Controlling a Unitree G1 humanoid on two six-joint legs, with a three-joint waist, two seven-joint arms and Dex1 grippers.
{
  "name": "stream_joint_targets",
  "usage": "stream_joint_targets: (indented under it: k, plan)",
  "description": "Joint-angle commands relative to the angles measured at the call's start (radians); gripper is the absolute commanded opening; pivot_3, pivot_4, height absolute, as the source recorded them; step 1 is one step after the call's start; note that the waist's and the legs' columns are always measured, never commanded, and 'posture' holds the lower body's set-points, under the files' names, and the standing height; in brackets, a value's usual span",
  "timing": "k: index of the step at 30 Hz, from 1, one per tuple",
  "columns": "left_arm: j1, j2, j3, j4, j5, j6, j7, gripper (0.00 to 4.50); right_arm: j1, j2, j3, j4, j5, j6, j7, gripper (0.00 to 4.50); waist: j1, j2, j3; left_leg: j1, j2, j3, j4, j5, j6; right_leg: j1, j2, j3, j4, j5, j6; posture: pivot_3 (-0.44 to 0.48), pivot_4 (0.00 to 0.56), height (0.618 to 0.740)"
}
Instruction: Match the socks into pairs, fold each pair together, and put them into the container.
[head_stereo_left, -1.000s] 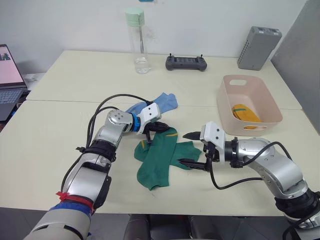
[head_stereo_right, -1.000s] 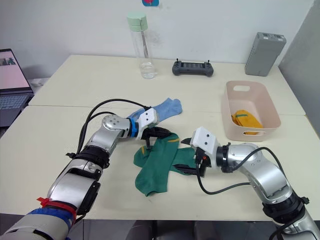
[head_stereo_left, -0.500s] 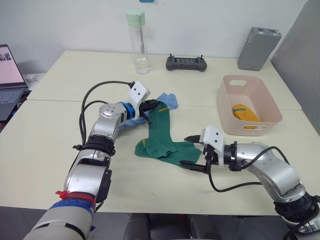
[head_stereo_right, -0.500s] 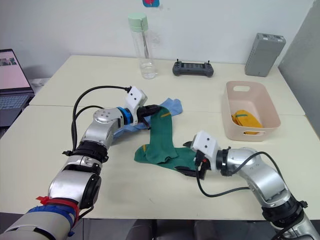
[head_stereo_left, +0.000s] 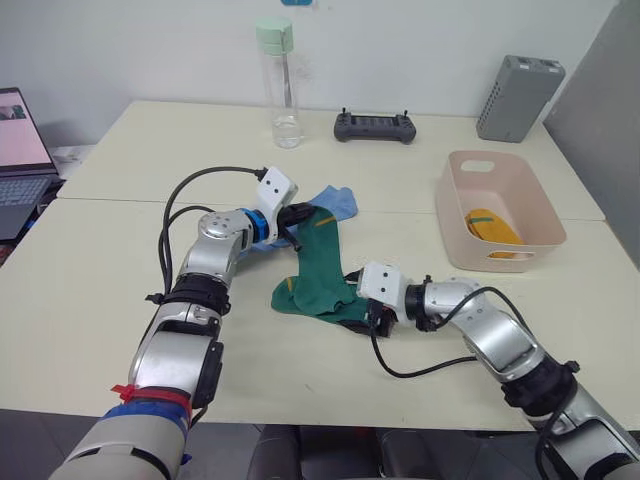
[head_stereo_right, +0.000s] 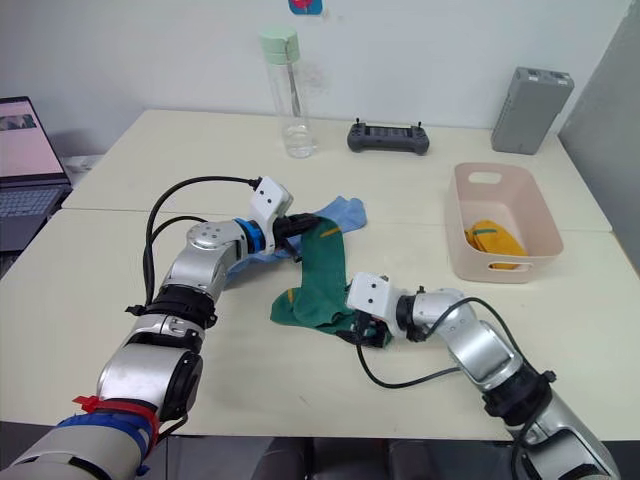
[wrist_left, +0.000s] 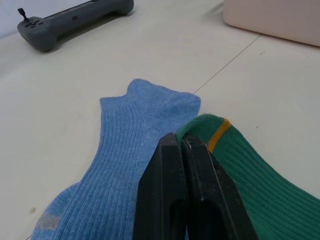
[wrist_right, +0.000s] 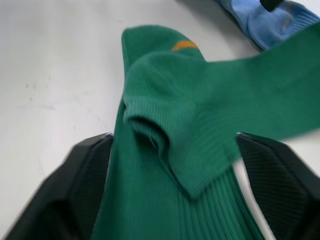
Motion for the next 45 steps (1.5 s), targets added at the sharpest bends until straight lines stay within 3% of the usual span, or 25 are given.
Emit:
stream_joint_targets:
  k: [1,8,9,14,17,23,26,31,32,37,39,42,45]
  plan:
    - [-0.011,0.008,0.002,-0.044,-0.004,-0.002,-0.003,0.00,-0.025,0.008,-0.020,-0.004,-0.005,-0.044,0.025,2.79,0.001,0.000,0.000,0.000,0.000,0.000,0.000,0.000,0.000,0.000,0.000,0.000,0.000,0.000,0.000,0.000,0.150,0.740]
    - [0.005,0.021,0.001,-0.060,-0.002,-0.001,-0.011,0.00,-0.013,0.004,-0.032,-0.018,0.000,-0.043,0.063,0.22,0.002,0.000,0.000,0.000,0.000,0.000,0.000,0.000,0.000,0.000,0.000,0.000,0.000,0.000,0.000,0.000,0.150,0.740]
    - [0.007,0.022,0.001,-0.062,-0.003,0.000,-0.013,0.00,-0.010,0.002,-0.036,-0.021,0.005,-0.040,0.070,0.05,0.002,0.000,0.000,0.000,0.000,0.000,0.000,0.000,0.000,0.000,0.000,0.000,0.000,0.000,0.000,0.000,0.150,0.740]
    - [0.035,0.030,0.009,-0.129,-0.016,0.040,-0.011,0.00,0.014,-0.032,-0.077,-0.072,0.025,-0.028,0.095,0.05,0.002,0.000,0.000,0.000,0.000,0.000,0.000,0.000,0.000,0.000,0.000,0.000,0.000,0.000,0.000,0.000,0.150,0.740]
    - [0.096,0.041,0.028,-0.275,-0.051,0.147,-0.007,0.00,0.048,-0.093,-0.132,-0.123,0.047,-0.033,0.122,0.05,0.002,0.000,0.000,0.000,0.000,0.000,0.000,0.000,0.000,0.000,0.000,0.000,0.000,0.000,0.000,0.000,0.150,0.740]
    - [0.315,0.062,0.109,-0.748,-0.185,0.555,0.093,0.00,0.094,-0.269,-0.209,-0.070,-0.016,-0.294,0.178,0.05,-0.001,0.000,0.000,0.000,0.000,0.000,0.000,0.000,0.000,0.000,-0.001,0.001,0.000,0.000,0.000,0.000,0.150,0.740]
    - [0.421,0.061,0.130,-0.940,-0.238,0.720,0.151,0.00,0.084,-0.273,-0.213,-0.002,0.002,-0.385,0.219,0.05,-0.007,0.000,0.000,0.004,0.001,0.000,0.000,0.000,0.000,0.004,0.000,0.000,0.001,-0.001,0.001,0.000,0.150,0.740]
    - [0.514,0.030,0.149,-1.078,-0.287,0.820,0.240,0.00,0.094,-0.249,-0.242,0.056,0.041,-0.421,0.246,0.05,-0.006,0.000,0.000,0.009,0.001,0.000,0.003,0.000,0.000,0.010,0.000,0.001,0.000,-0.002,0.005,0.000,0.150,0.740]
    - [0.528,0.031,0.147,-1.090,-0.287,0.821,0.250,0.00,0.104,-0.252,-0.252,0.048,0.059,-0.400,0.254,0.05,-0.005,0.000,0.000,0.009,0.000,0.000,0.004,0.000,0.000,0.011,0.000,0.001,-0.001,-0.001,0.006,0.000,0.150,0.740]
    - [0.556,0.040,0.139,-1.116,-0.300,0.811,0.256,0.00,0.161,-0.283,-0.306,-0.011,0.102,-0.316,0.253,1.67,0.003,0.000,0.000,0.008,-0.001,0.000,0.005,0.000,0.000,0.012,-0.002,0.002,-0.002,0.000,0.008,0.000,0.150,0.740]
    - [0.564,0.043,0.146,-1.129,-0.313,0.813,0.257,0.00,0.221,-0.303,-0.358,-0.091,0.179,-0.198,0.247,2.33,0.003,0.000,0.000,0.008,-0.001,0.000,0.005,0.000,0.000,0.011,-0.002,0.002,-0.002,0.000,0.008,0.000,0.150,0.740]
    - [0.579,0.056,0.148,-1.140,-0.327,0.806,0.257,0.00,0.323,-0.264,-0.478,-0.285,0.408,0.195,0.098,2.33,0.009,0.000,0.000,0.008,0.000,0.000,0.004,0.000,0.000,0.011,-0.002,0.002,-0.002,-0.001,0.007,0.000,0.150,0.740]
    - [0.585,0.063,0.145,-1.145,-0.336,0.803,0.261,0.00,0.316,-0.135,-0.576,-0.366,0.583,0.507,-0.129,2.33,-0.003,0.000,0.000,0.008,0.000,0.000,0.003,0.000,0.000,0.011,-0.001,0.002,-0.002,0.001,0.002,0.000,0.150,0.740]
